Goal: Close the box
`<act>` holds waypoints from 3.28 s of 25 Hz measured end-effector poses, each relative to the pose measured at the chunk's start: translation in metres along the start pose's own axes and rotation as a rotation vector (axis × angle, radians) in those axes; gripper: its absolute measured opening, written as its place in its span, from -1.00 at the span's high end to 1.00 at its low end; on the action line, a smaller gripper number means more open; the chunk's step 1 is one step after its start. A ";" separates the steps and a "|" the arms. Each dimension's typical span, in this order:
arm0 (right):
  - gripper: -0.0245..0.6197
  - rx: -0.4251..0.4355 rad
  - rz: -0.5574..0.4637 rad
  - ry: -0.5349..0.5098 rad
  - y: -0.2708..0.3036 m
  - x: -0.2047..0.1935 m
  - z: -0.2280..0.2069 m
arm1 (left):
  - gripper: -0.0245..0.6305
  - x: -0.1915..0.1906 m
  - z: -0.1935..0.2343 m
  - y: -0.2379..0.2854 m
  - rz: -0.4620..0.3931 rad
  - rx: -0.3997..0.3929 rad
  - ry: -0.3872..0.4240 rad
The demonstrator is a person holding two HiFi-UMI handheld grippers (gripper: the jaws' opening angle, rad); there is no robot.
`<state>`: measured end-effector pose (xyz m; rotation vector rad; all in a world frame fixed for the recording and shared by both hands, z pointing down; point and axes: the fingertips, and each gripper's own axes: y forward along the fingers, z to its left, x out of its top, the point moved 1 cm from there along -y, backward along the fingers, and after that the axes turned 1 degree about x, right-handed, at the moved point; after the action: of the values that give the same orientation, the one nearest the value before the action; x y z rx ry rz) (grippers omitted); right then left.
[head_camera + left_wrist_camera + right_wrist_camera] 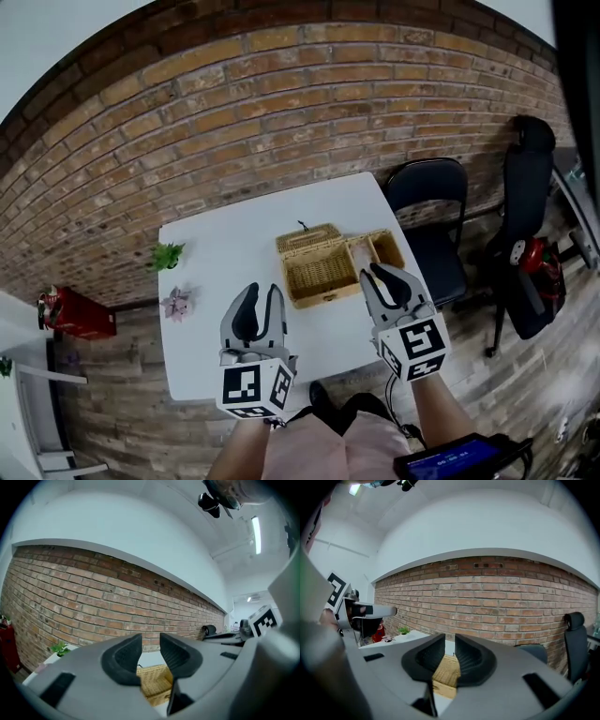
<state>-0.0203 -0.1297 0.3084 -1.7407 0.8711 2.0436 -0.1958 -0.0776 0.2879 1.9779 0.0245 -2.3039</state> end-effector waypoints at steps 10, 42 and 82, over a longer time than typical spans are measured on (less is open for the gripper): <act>0.71 -0.027 0.003 0.000 0.009 0.007 -0.017 | 0.54 0.006 0.007 0.022 0.002 -0.009 0.007; 0.68 0.234 0.307 -0.052 0.207 -0.065 -0.124 | 0.54 -0.099 0.091 0.194 0.353 0.065 -0.023; 0.53 1.009 0.902 0.863 0.263 -0.142 -0.074 | 0.35 -0.193 0.084 0.232 0.705 -0.307 -1.065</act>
<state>-0.0905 -0.3570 0.5044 -1.6060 2.6828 0.5980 -0.2291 -0.3018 0.5045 0.3447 -0.3168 -2.3002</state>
